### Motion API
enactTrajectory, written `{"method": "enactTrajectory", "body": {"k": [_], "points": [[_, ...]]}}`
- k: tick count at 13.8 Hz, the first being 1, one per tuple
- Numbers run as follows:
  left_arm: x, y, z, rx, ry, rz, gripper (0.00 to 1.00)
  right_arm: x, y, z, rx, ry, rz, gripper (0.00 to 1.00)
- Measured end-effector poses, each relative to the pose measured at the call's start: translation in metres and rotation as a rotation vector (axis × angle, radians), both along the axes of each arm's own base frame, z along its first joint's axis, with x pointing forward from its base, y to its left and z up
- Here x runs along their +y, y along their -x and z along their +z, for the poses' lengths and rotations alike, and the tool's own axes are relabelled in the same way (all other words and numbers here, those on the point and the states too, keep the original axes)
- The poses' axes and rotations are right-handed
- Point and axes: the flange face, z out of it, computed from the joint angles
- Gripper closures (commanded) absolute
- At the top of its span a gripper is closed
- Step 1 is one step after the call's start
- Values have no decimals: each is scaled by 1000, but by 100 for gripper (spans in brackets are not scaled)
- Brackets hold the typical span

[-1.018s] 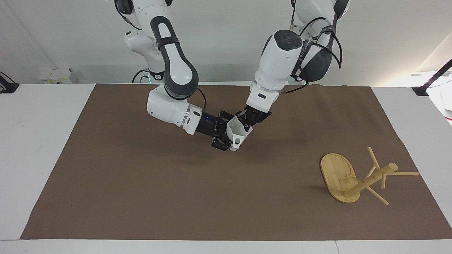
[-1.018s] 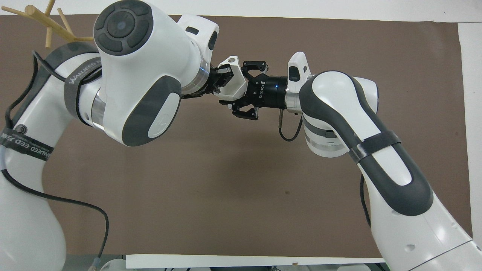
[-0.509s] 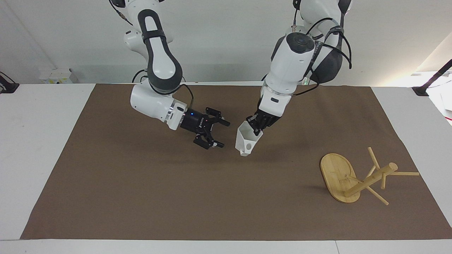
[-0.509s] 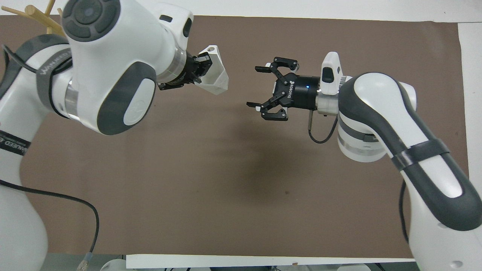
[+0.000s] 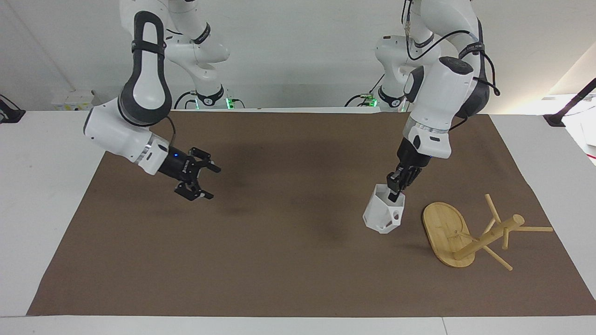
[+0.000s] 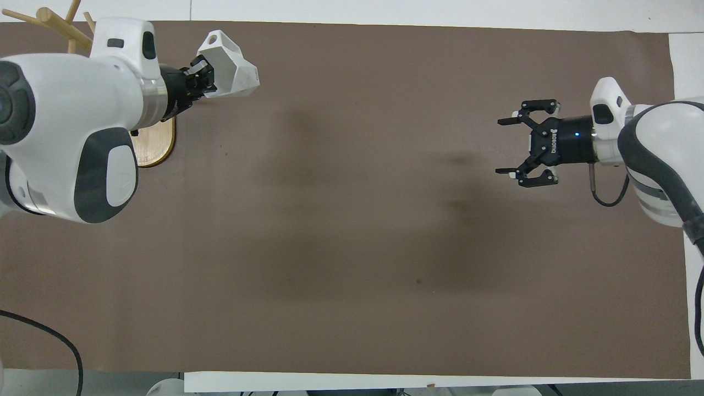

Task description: Hang cup on rack

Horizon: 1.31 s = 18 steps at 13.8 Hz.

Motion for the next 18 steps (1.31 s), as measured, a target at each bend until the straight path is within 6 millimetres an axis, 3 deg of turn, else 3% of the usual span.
{"method": "enactTrajectory", "body": {"k": [3, 6, 9, 12, 16, 18], "points": [[40, 14, -31, -198, 44, 82, 100, -53, -9, 31, -21, 183, -38, 1], [52, 32, -57, -344, 80, 117, 100, -80, -13, 80, 28, 334, -120, 1], [58, 30, -82, -385, 89, 140, 100, -86, -7, 133, 161, 449, -283, 1], [75, 24, -91, -384, 83, 175, 100, -87, 10, 188, 384, 510, -596, 1], [92, 19, -101, -368, 76, 207, 100, -73, 33, 235, 634, 511, -1009, 1], [100, 18, -104, -364, 72, 222, 100, -67, 39, 246, 676, 530, -1109, 1]]}}
